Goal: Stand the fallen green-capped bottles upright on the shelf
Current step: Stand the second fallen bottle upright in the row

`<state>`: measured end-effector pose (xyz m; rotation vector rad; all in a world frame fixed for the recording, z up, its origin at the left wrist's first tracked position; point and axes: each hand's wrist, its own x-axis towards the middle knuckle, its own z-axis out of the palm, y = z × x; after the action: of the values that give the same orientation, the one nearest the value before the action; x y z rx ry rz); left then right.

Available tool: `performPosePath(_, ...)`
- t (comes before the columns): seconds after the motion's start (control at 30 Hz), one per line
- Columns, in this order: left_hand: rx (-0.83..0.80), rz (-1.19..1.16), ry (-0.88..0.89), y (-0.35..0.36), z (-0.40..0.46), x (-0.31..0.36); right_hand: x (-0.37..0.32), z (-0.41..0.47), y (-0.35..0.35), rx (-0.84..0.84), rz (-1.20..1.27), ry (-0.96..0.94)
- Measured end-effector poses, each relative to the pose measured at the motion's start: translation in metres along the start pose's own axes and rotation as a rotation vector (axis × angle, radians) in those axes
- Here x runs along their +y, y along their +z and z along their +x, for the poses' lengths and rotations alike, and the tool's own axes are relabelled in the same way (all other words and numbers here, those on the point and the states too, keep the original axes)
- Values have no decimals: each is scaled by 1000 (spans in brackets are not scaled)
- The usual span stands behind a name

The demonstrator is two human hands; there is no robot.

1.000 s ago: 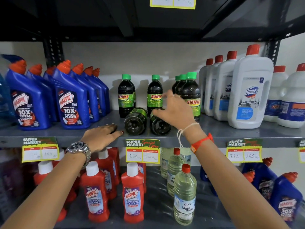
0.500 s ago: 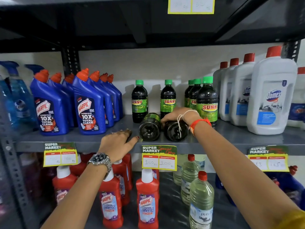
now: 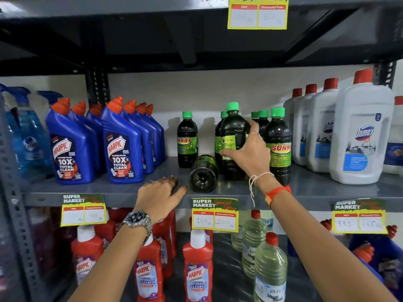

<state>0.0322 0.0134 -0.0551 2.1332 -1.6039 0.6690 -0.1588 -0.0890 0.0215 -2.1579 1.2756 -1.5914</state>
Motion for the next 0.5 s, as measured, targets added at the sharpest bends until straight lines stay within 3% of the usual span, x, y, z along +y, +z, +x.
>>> performPosePath(0.33, -2, -1, 12, -3, -1, 2, 18, -12, 15, -76, 261, 1)
performPosePath(0.43, -9, 11, 11, -4, -1, 2, 16, -10, 14, -76, 208, -19)
performPosePath(0.5, -8, 12, 13, -3, -2, 2, 11, -10, 10, -8, 29, -37)
